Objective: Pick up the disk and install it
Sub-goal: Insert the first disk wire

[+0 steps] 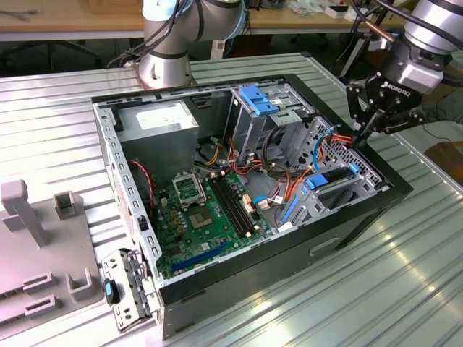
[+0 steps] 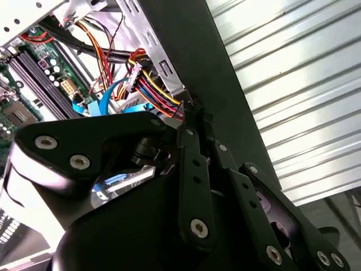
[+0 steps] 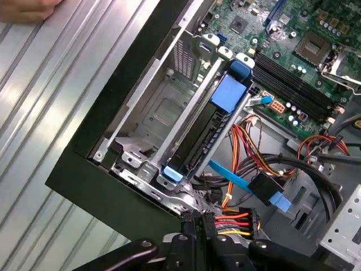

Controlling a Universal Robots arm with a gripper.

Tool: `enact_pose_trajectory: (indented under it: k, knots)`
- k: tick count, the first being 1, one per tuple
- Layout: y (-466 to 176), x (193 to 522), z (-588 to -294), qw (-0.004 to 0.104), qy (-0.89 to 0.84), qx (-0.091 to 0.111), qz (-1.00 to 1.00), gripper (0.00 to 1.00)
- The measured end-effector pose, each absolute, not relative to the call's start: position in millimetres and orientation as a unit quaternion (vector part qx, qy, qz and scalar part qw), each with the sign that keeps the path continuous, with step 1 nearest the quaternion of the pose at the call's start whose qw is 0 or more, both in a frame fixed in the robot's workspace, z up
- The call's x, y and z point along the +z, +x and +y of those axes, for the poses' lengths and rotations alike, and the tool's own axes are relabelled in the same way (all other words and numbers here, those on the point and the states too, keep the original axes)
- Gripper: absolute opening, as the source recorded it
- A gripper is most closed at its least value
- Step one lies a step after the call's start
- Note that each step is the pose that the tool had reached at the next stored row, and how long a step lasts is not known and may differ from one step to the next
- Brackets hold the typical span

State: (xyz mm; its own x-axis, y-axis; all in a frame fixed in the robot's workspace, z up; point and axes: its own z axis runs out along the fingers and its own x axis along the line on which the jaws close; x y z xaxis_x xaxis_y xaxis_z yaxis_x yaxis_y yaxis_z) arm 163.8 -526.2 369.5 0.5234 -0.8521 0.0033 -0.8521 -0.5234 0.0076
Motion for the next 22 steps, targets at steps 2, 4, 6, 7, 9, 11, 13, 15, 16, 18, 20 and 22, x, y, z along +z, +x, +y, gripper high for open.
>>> enact_pose_trajectory:
  k: [2,4,6,7,9,11,13,15,16,18,20,22]
  knots:
    - [161,369,-527,0.004,0.866,-0.001,-0.499,0.16]
    - [161,369,-527,0.004,0.866,-0.001,-0.499,0.16]
    - [161,369,-527,0.004,0.866,-0.001,-0.499,0.16]
    - [161,369,-527,0.004,0.866,-0.001,-0.5,0.16]
    - [161,369,-527,0.004,0.865,-0.001,-0.501,0.16]
    - [161,369,-527,0.004,0.865,-0.001,-0.502,0.16]
    - [161,369,-527,0.004,0.862,-0.001,-0.506,0.16]
    - [160,369,-526,0.004,0.853,-0.001,-0.522,0.16]
    - [159,369,-526,0.004,0.848,-0.001,-0.53,0.16]
    - [152,369,-526,0.004,0.845,-0.001,-0.536,0.16]
    - [148,369,-526,0.004,0.844,-0.001,-0.537,0.16]
    - [145,369,-526,0.004,0.844,-0.001,-0.537,0.16]
